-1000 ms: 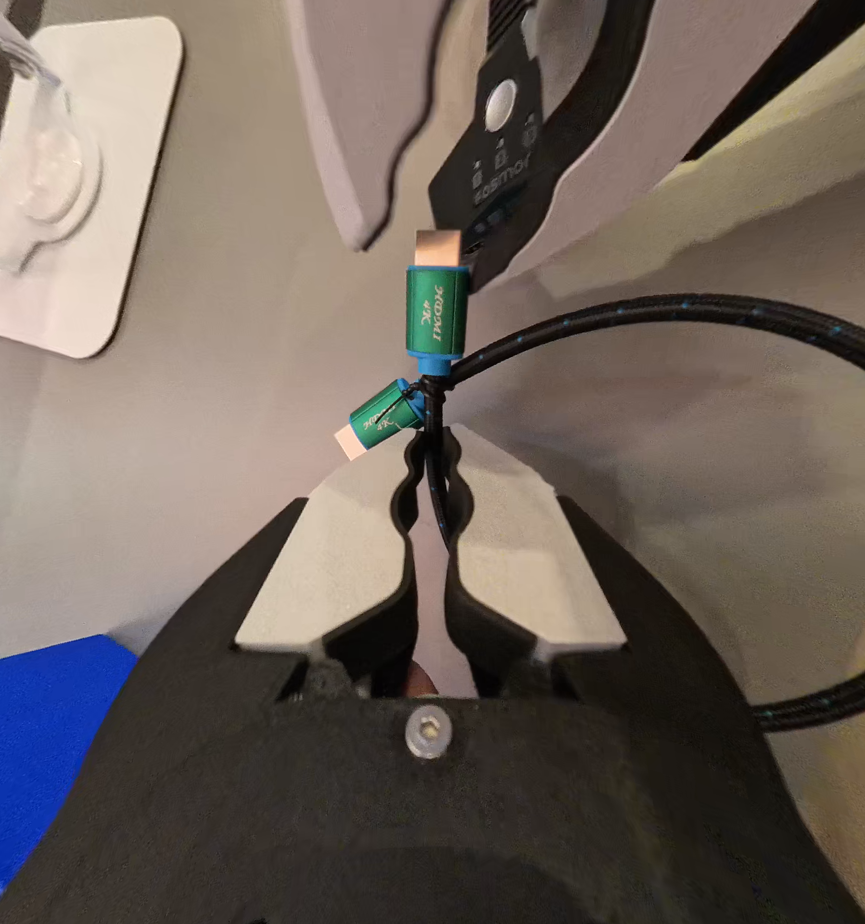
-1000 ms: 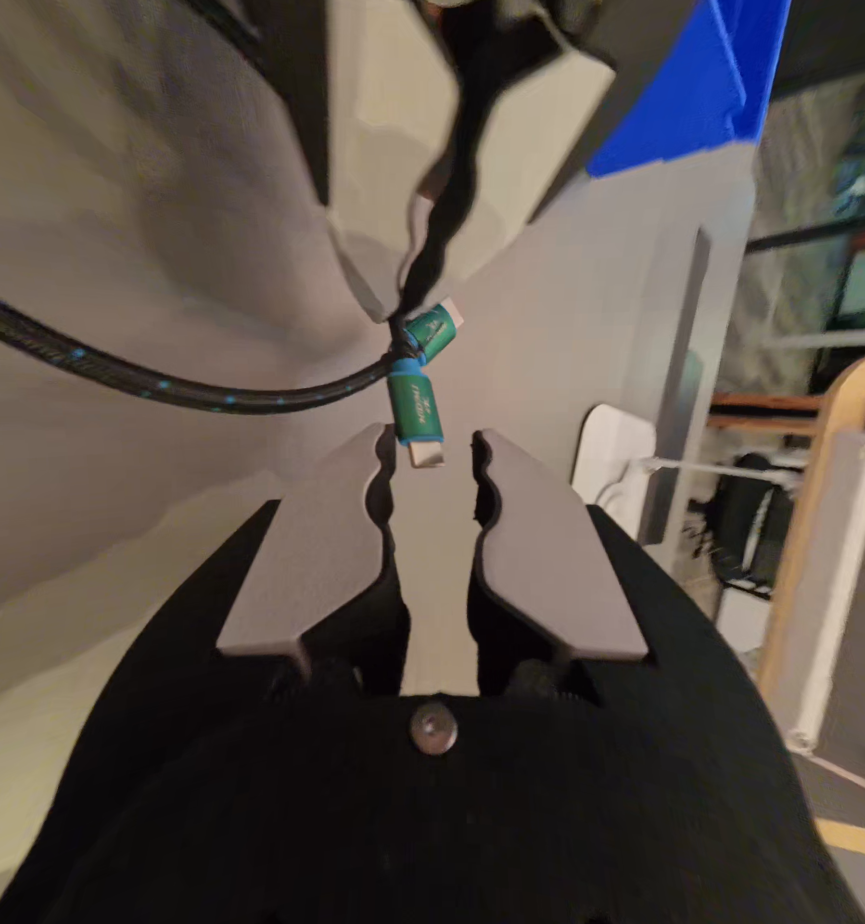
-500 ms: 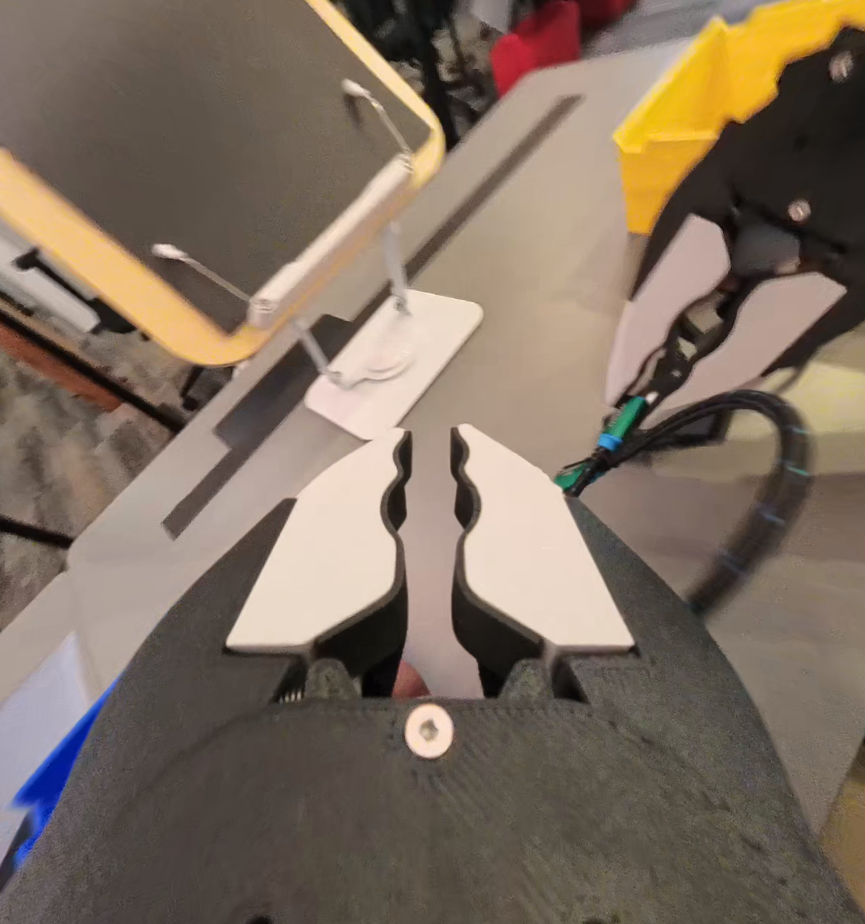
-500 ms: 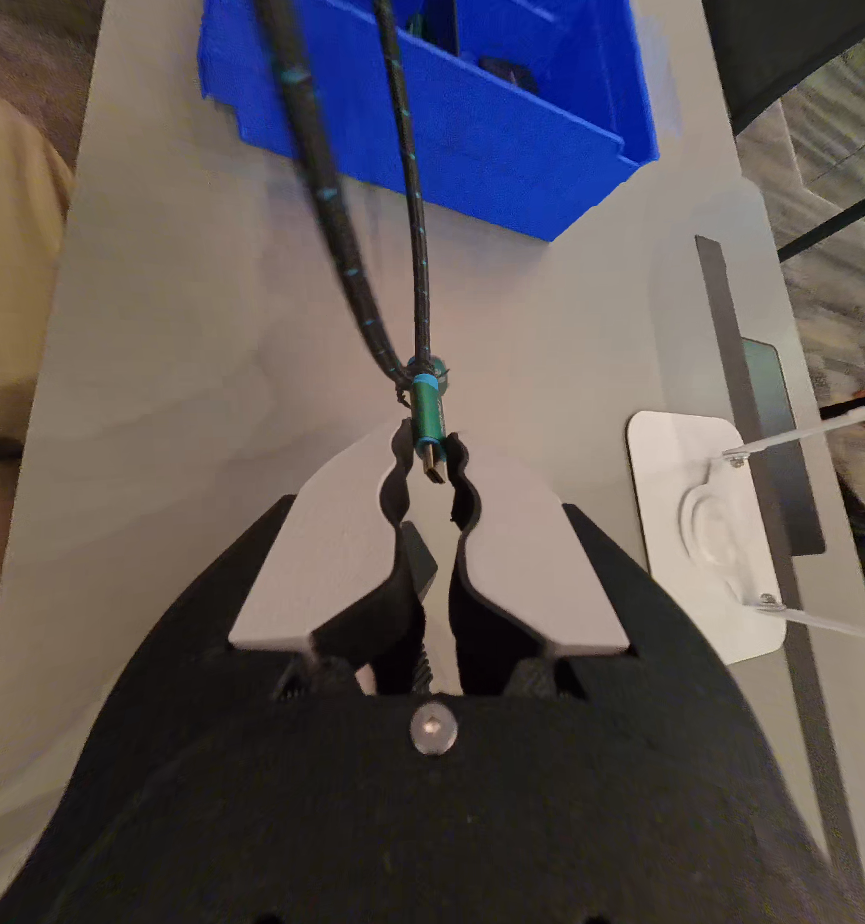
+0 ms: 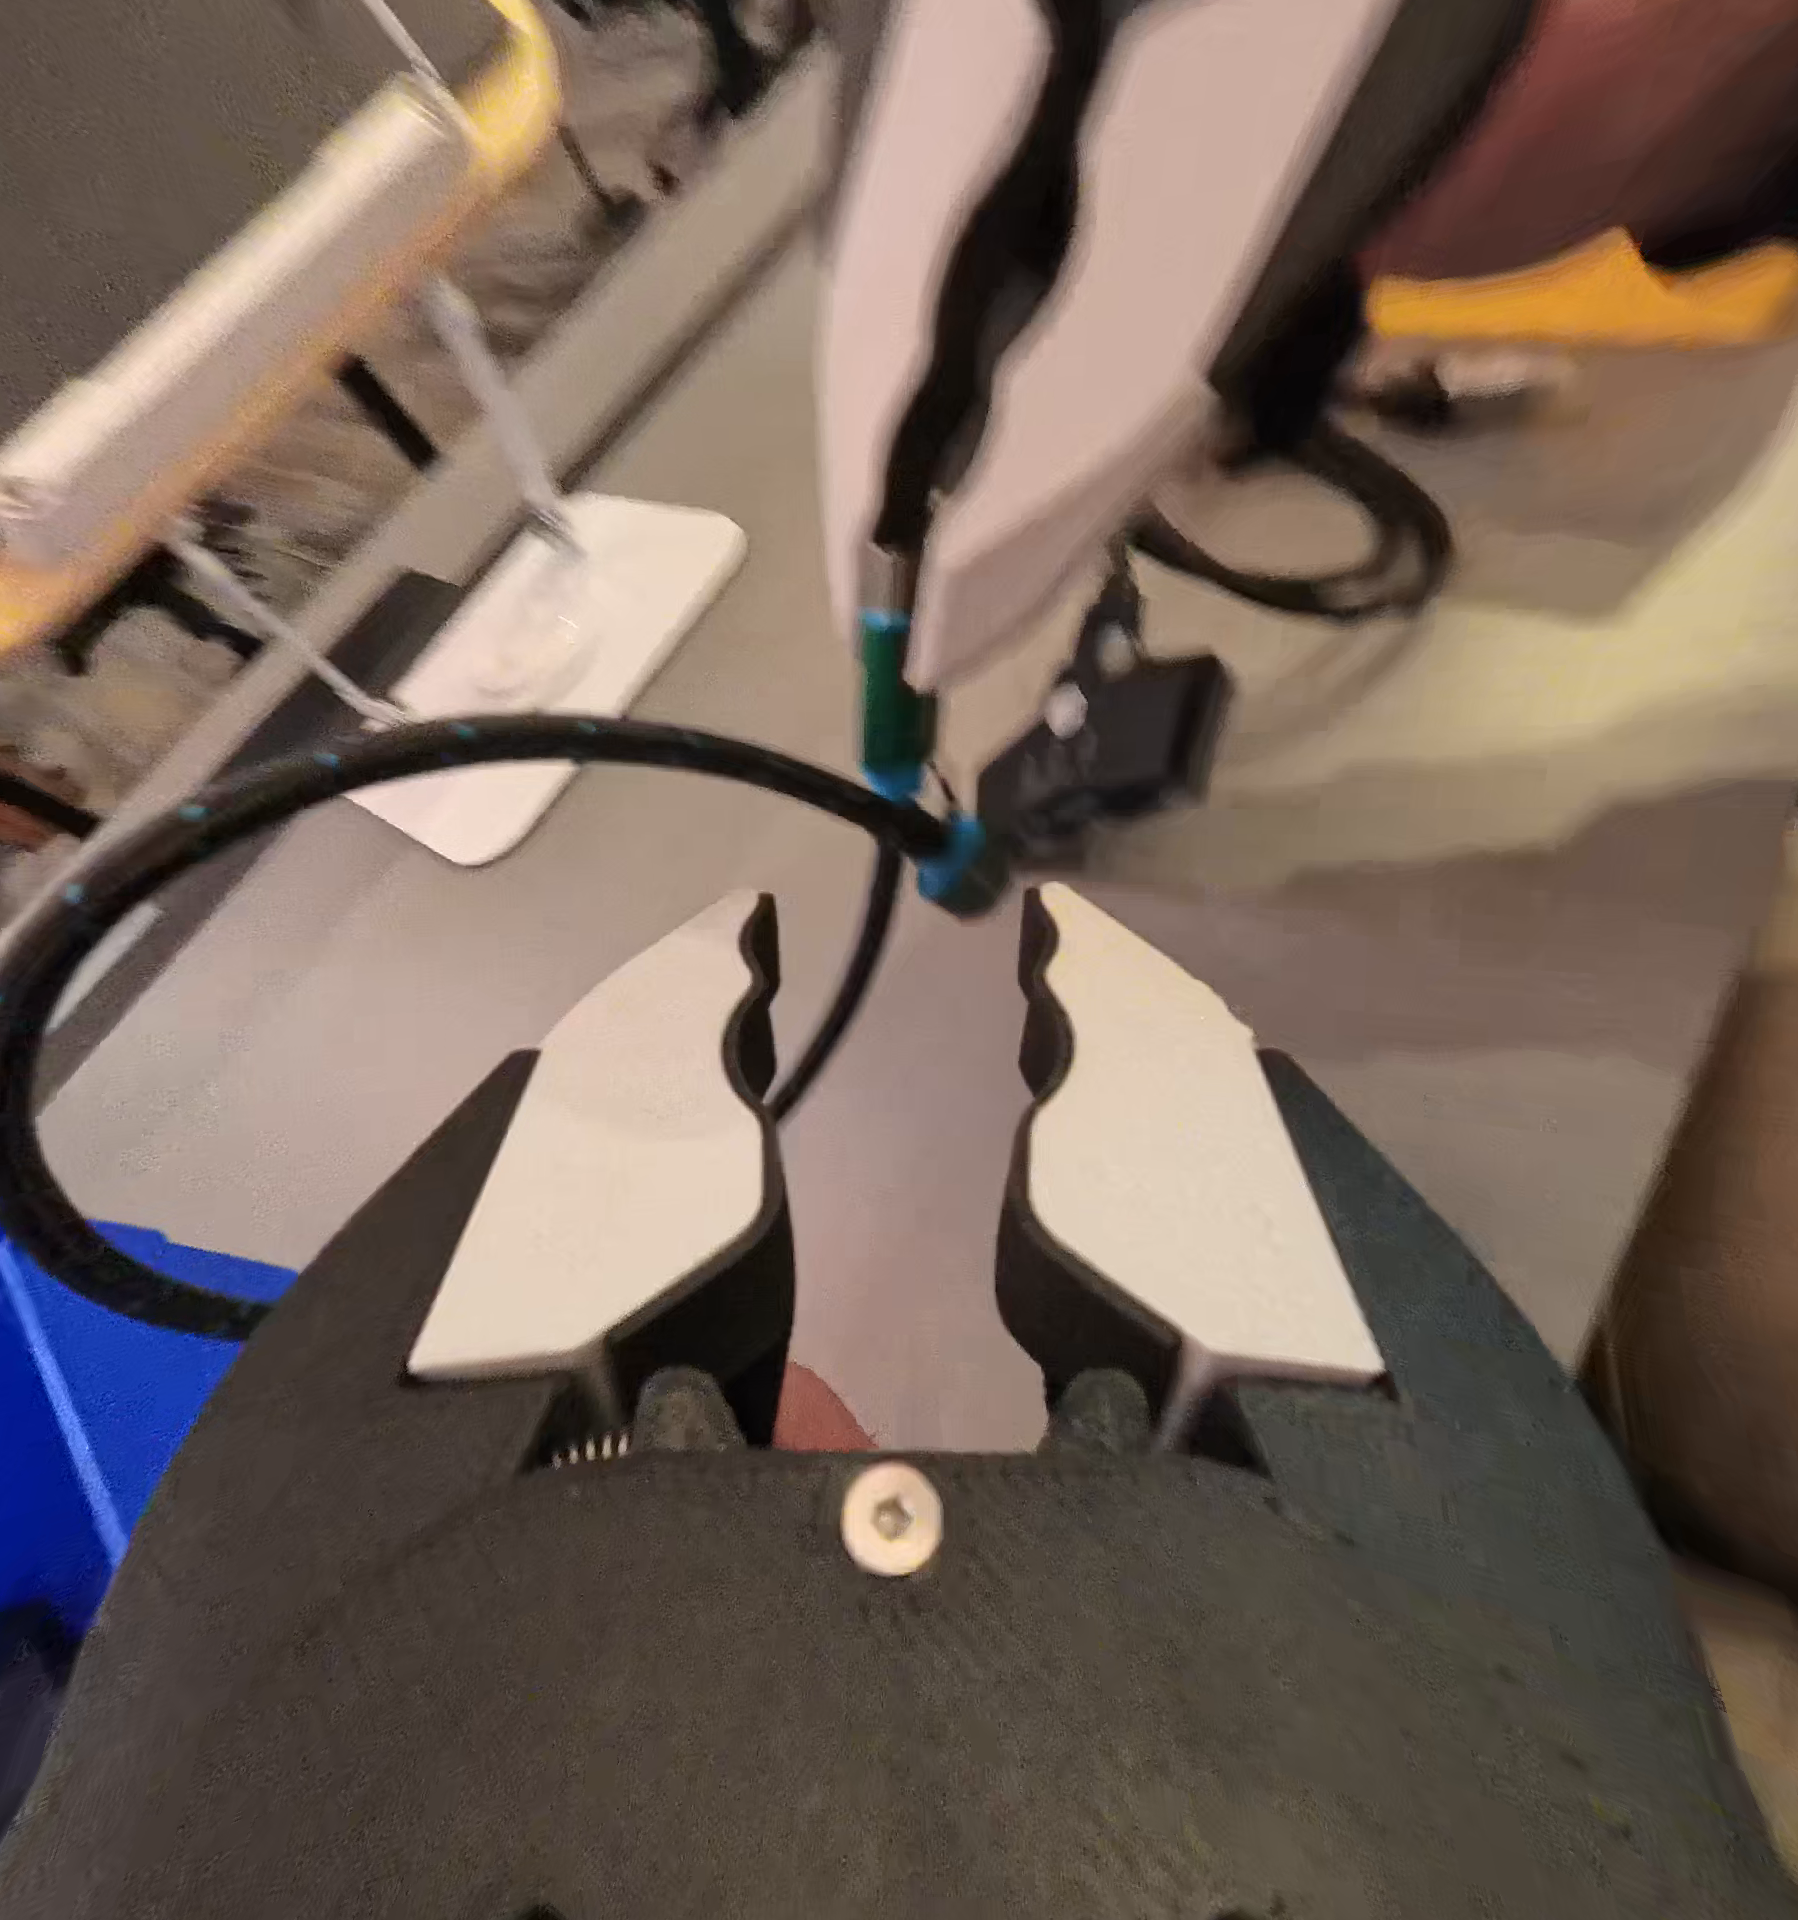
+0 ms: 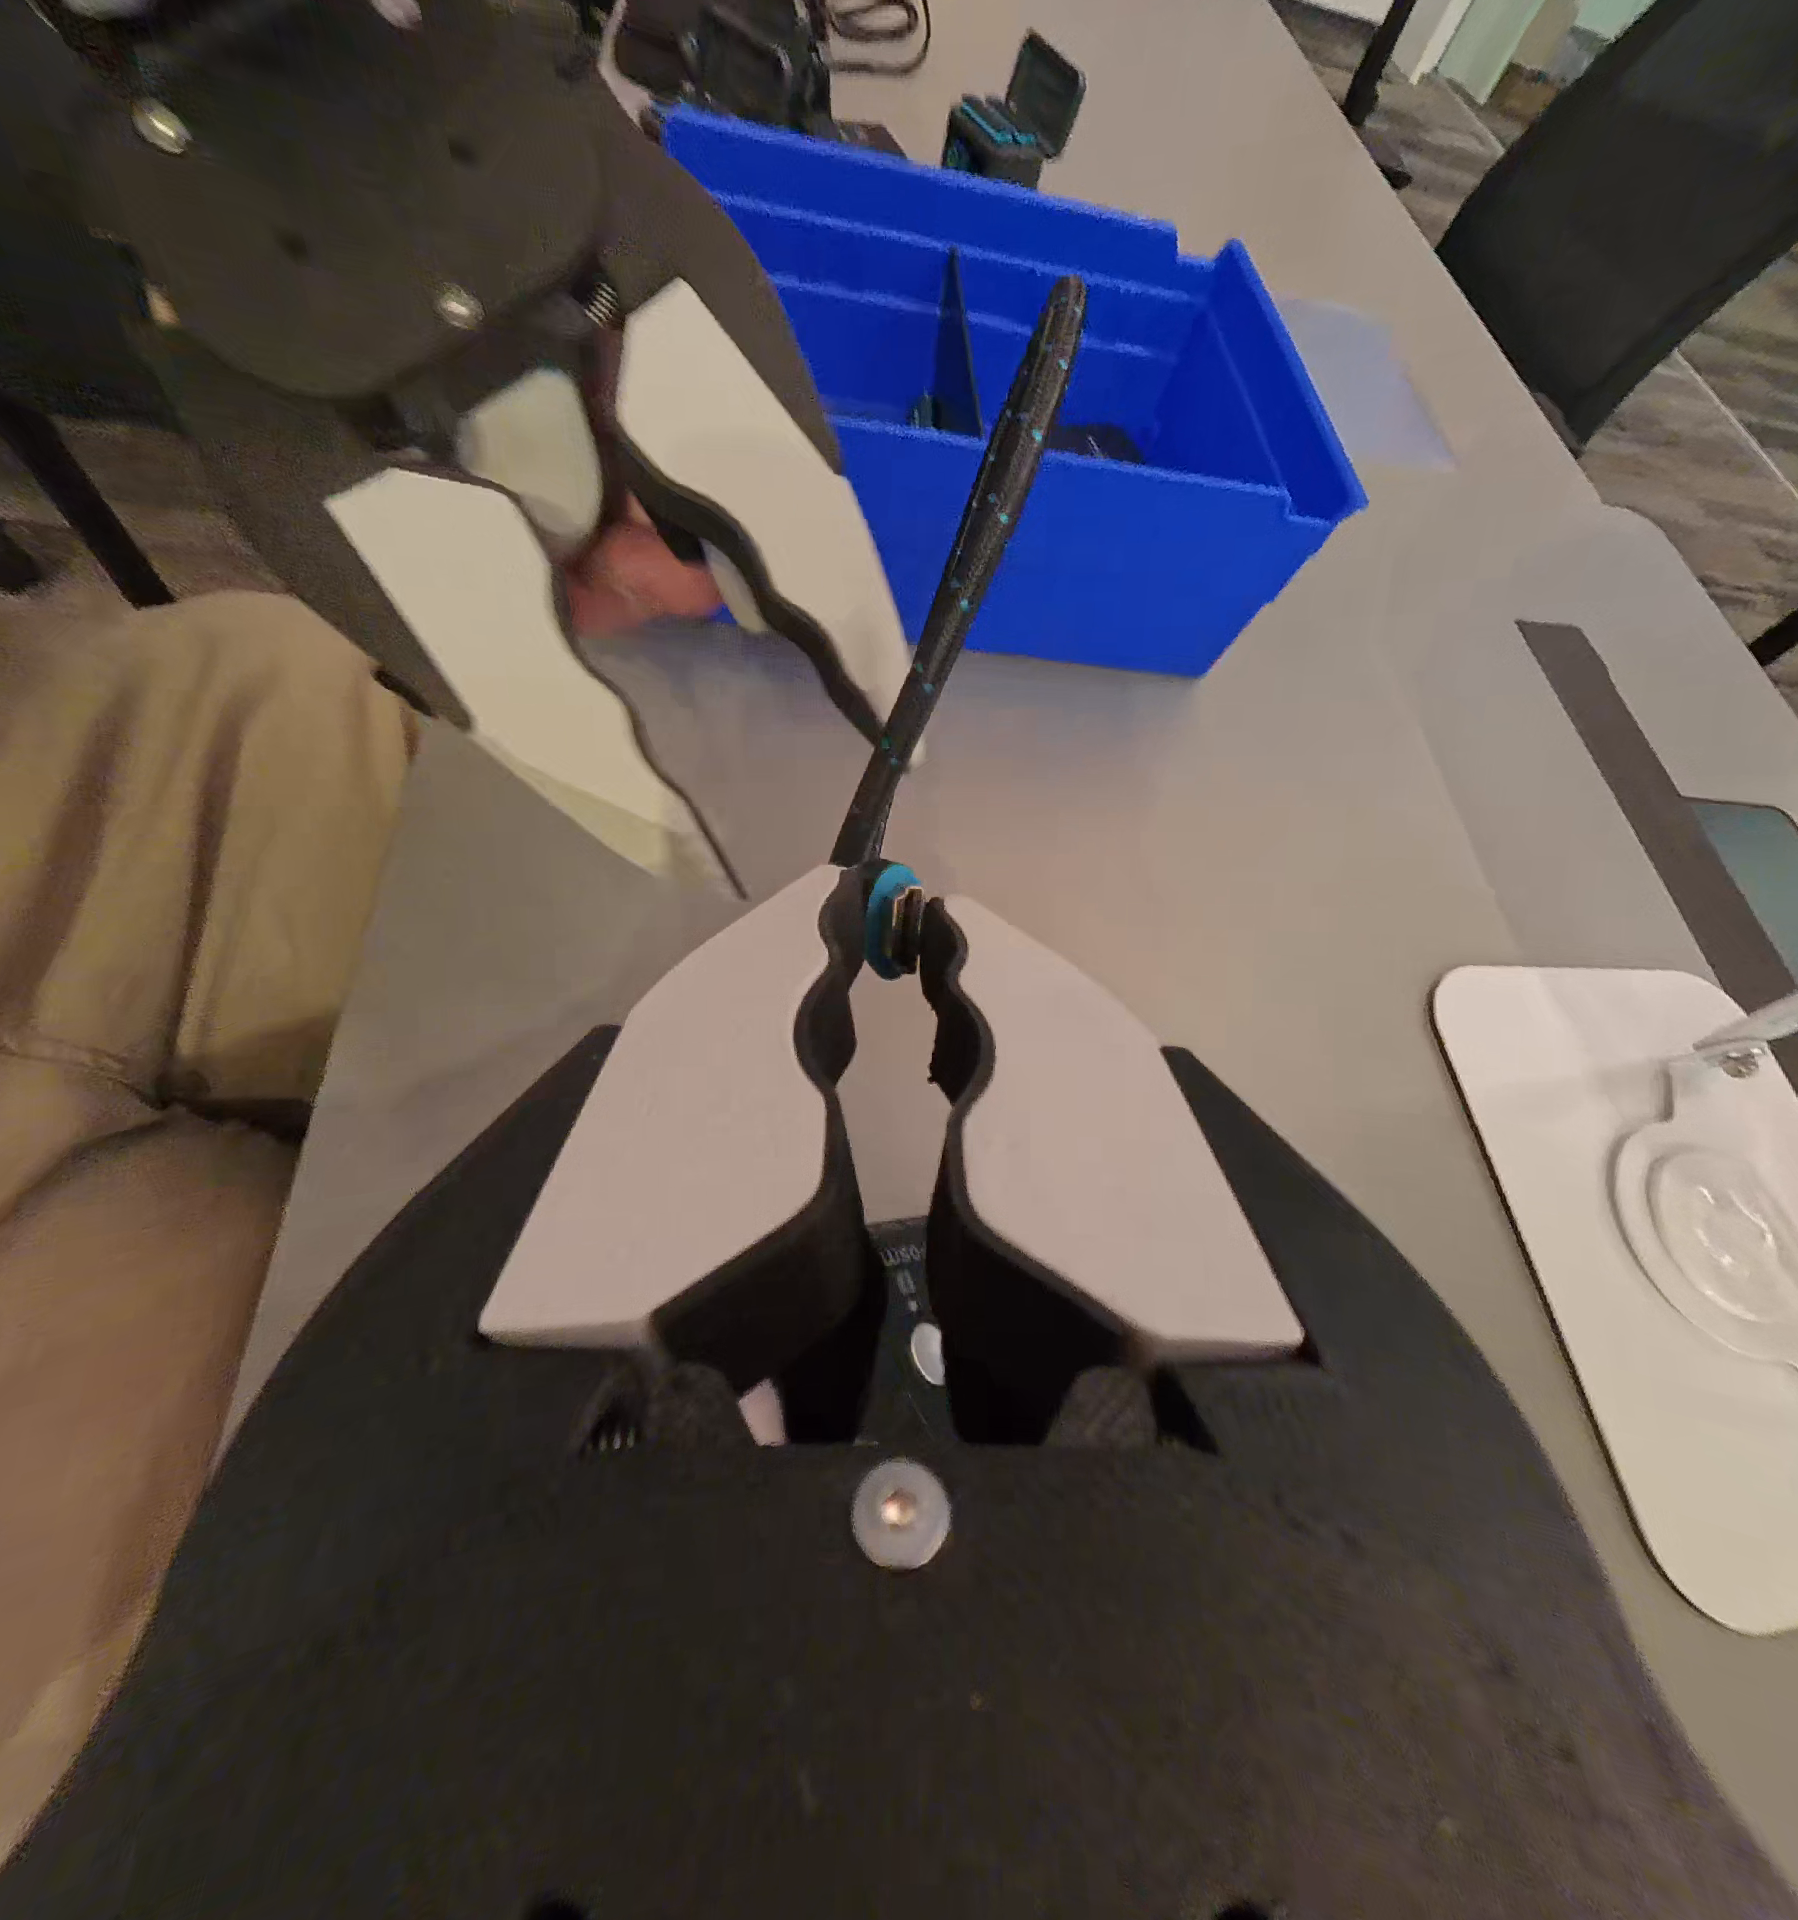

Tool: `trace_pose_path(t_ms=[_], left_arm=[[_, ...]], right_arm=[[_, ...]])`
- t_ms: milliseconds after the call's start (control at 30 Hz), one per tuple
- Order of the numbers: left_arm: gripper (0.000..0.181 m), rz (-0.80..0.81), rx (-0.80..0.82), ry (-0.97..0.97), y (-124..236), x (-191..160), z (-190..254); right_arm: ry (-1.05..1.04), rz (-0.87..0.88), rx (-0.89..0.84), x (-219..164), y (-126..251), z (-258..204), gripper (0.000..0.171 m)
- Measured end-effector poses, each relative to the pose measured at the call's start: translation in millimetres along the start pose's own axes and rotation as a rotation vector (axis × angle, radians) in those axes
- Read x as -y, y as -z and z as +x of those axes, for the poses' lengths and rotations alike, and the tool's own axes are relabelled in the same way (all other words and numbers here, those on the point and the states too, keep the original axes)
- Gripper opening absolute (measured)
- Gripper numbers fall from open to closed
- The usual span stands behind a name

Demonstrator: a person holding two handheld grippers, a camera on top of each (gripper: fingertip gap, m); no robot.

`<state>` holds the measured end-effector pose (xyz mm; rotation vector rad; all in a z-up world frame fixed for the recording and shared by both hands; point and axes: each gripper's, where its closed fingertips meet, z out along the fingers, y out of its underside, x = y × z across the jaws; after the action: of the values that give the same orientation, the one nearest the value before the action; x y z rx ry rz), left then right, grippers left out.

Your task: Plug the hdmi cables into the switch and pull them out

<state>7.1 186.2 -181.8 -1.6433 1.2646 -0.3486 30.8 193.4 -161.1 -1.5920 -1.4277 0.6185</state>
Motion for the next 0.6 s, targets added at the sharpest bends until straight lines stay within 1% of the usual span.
trace_pose_path(t_ms=[33, 100, 133, 167, 233, 333, 433, 500, 567, 600], left_arm=[[0.040, 0.058, 0.007, 0.068, -3, 10, -2], [0.033, 0.128, -0.036, 0.210, -9, 20, -1], [0.030, 0.140, -0.059, 0.237, -13, 22, 2], [0.026, 0.149, -0.099, 0.250, -14, 23, 7], [0.019, 0.166, -0.093, 0.267, -14, 25, 6], [0.017, 0.196, -0.092, 0.294, -10, 30, 1], [0.015, 0.151, -0.072, 0.155, -10, 29, 2], [0.014, 0.116, -0.013, 0.050, -12, 28, 1], [0.014, 0.095, 0.014, -0.012, -14, 26, 1], [0.013, 0.070, 0.033, -0.033, -15, 22, -2]], right_arm=[[-0.003, 0.023, 0.008, 3, 1, -2, 0.010], [-0.013, 0.077, 0.023, 11, 3, -4, 0.010], [-0.015, 0.100, 0.030, 15, 4, -5, 0.010], [-0.015, 0.117, 0.039, 17, 4, -6, 0.010], [-0.014, 0.132, 0.050, 20, 5, -8, 0.010], [-0.018, 0.156, 0.062, 21, 7, -7, 0.010], [-0.024, 0.155, 0.091, 18, 9, -9, 0.010], [-0.016, 0.117, 0.079, 14, 10, -9, 0.011], [0.005, 0.054, 0.046, 10, 11, -7, 0.011], [0.019, 0.019, 0.019, 7, 13, -5, 0.019]])
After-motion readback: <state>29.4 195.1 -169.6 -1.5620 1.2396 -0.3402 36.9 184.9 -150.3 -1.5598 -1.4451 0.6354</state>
